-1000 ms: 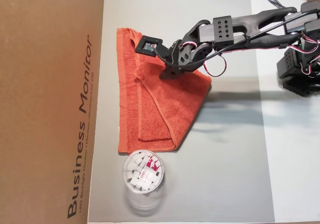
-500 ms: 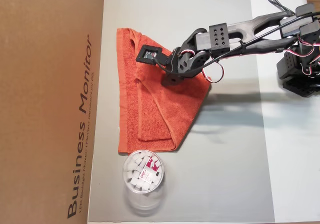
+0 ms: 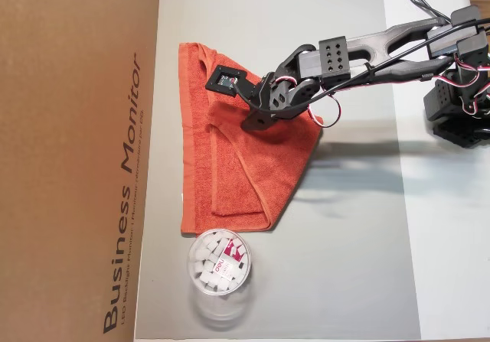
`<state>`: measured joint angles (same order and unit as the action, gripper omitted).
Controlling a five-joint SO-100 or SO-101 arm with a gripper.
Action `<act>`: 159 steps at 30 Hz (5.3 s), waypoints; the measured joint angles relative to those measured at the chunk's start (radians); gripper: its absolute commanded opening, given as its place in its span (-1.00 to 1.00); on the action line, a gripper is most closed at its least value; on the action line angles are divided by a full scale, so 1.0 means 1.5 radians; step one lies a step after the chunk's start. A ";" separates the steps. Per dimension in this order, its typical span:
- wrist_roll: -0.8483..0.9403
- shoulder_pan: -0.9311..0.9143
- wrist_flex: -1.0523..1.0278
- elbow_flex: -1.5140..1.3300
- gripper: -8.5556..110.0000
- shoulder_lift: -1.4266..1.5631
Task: Fold the blanket.
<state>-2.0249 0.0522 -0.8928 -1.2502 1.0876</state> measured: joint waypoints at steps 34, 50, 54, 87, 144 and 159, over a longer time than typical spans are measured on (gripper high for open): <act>0.000 -0.105 -0.091 0.197 -0.86 0.144; 0.000 -0.236 0.095 0.227 -0.86 0.012; 0.000 -0.239 0.165 0.235 -0.86 -0.029; -0.001 -0.345 0.278 0.450 -0.86 -0.330; 0.051 -0.372 0.389 0.414 -0.49 -0.325; 0.219 -0.347 0.393 0.344 -0.86 -0.197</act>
<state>-1.6966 -0.4679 -0.3037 -0.7348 0.7915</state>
